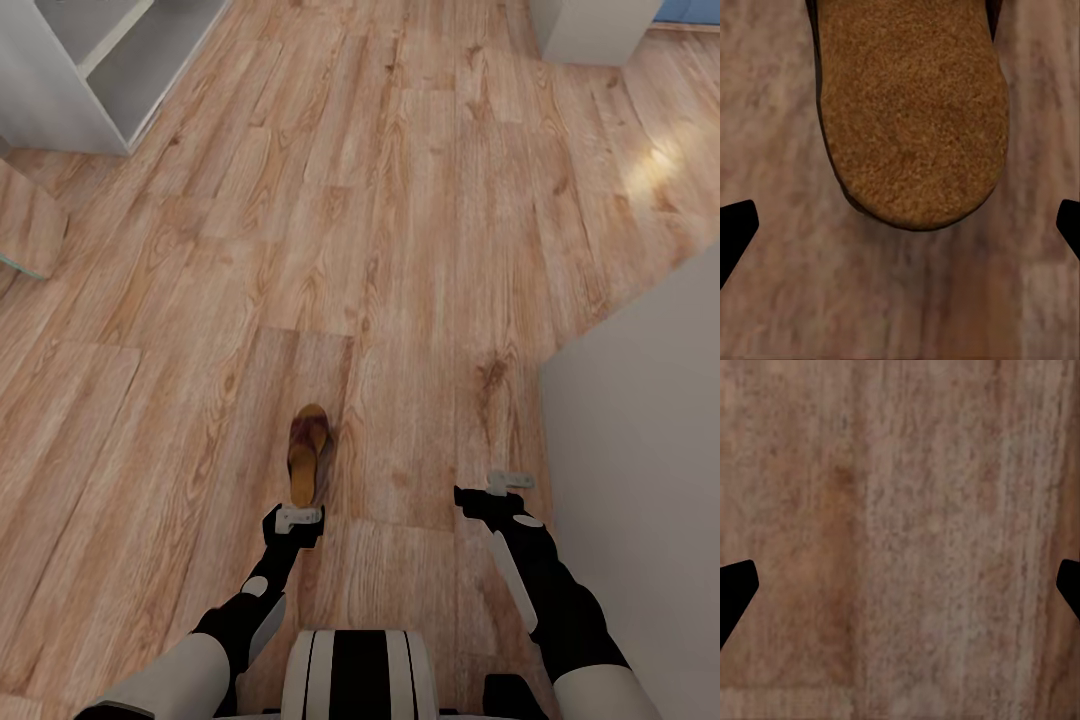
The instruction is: Pick up the two gym shoes and the two sandals from the corridor floor and place them onto the hallstand (shoe rack) in the corridor, making sure they are on the rack and not on the floor. Arrange them so the two gym shoes are next to each other and the two sandals are next to each other.
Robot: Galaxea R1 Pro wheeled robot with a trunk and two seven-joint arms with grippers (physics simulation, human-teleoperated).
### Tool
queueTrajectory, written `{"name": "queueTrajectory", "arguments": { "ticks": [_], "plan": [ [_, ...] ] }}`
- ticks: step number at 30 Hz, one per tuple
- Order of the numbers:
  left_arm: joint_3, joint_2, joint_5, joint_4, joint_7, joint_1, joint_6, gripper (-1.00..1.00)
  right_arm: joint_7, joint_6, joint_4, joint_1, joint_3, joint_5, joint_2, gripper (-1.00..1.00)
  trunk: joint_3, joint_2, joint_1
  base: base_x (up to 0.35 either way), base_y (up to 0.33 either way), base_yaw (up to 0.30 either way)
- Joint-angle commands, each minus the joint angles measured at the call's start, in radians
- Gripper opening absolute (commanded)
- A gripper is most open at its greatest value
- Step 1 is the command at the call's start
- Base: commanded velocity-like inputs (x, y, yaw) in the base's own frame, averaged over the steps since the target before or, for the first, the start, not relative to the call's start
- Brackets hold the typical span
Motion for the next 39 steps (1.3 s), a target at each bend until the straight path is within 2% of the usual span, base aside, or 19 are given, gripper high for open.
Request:
{"name": "queueTrajectory", "arguments": {
  "ticks": [1, 13, 36, 37, 39],
  "plan": [
    [-0.007, 0.001, 0.003, 0.001, 0.005, -0.001, -0.003, 1.00, -0.006, 0.004, -0.001, 0.000, -0.001, -0.008, 0.001, 1.00, 0.000, 0.000, 0.000, 0.070, 0.000, 0.000],
    [-0.007, 0.001, 0.003, 0.001, 0.005, -0.001, -0.003, 1.00, -0.006, 0.004, -0.001, 0.000, -0.001, -0.008, 0.001, 1.00, 0.000, 0.000, 0.000, 0.082, 0.000, 0.000],
    [-0.005, 0.001, 0.004, 0.001, 0.010, -0.001, -0.003, 1.00, -0.006, 0.005, -0.001, 0.000, -0.001, -0.008, 0.001, 1.00, 0.000, 0.000, 0.000, 0.004, 0.000, 0.000],
    [-0.004, 0.001, 0.005, 0.001, 0.010, -0.001, -0.003, -1.00, -0.006, 0.005, -0.001, 0.000, -0.001, -0.008, 0.001, 1.00, 0.000, 0.000, 0.000, 0.000, 0.000, 0.000],
    [-0.003, 0.002, 0.006, 0.001, 0.011, -0.001, -0.003, -1.00, -0.006, 0.004, -0.001, 0.000, -0.001, -0.008, 0.001, 1.00, 0.000, 0.000, 0.000, 0.000, 0.000, 0.000]
  ]
}}
